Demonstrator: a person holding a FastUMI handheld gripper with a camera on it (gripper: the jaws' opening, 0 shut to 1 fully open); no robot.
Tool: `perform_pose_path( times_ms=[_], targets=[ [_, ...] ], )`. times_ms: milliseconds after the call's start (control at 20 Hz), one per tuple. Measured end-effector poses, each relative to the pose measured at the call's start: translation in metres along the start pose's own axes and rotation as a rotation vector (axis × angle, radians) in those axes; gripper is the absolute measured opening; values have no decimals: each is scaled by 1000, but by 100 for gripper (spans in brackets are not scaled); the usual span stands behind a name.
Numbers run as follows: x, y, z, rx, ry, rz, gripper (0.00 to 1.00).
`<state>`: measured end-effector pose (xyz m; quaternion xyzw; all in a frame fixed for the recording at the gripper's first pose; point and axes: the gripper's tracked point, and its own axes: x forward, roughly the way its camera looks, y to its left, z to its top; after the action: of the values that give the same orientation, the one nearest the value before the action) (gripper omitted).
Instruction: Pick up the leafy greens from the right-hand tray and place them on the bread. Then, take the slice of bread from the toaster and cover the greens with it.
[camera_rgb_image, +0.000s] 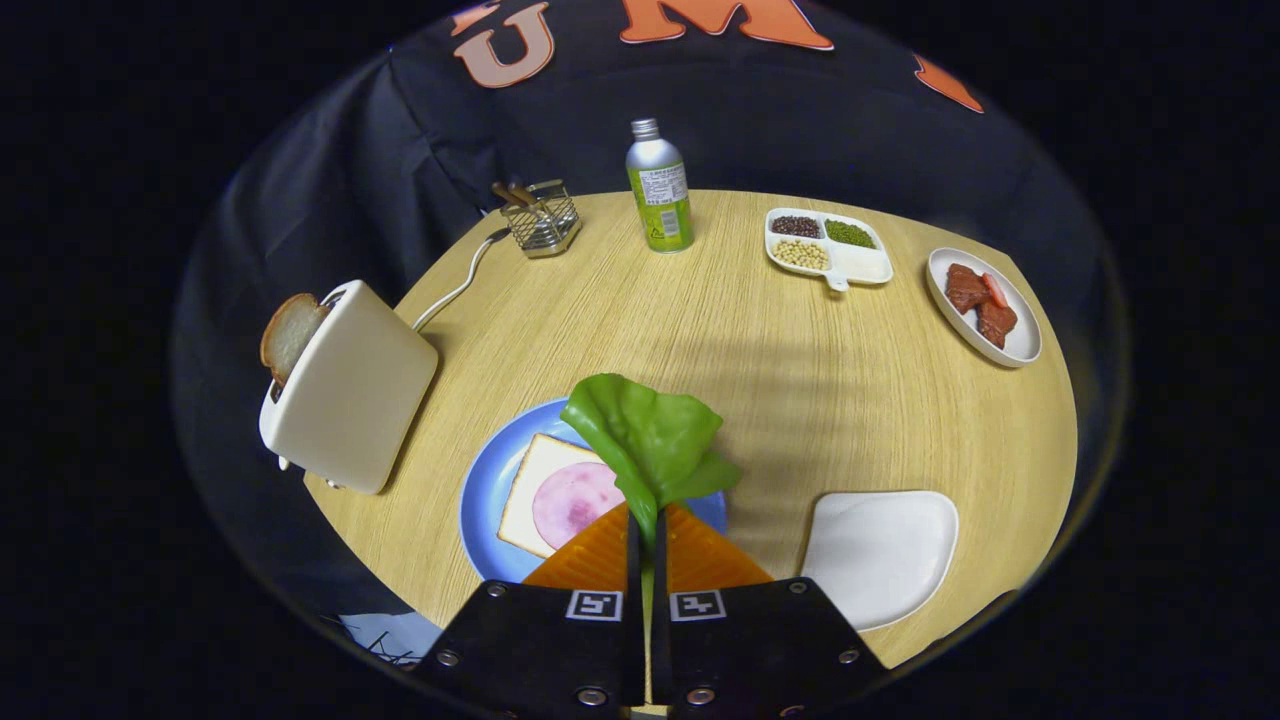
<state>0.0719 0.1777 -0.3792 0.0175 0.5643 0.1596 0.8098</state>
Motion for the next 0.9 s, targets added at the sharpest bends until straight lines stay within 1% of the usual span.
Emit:
perform_pose_path(
  times_ms=[150,300,500,700,750,900],
  targets=[
    [12,10,-1,1,29,9,3],
    [24,14,-4,-4,53,-1,3],
    [33,27,-6,1,71,17,4],
    [42,37,-8,0,80,20,6],
    [43,41,-9,5,89,24,7],
    [45,47,-12,0,105,24,18]
  ],
)
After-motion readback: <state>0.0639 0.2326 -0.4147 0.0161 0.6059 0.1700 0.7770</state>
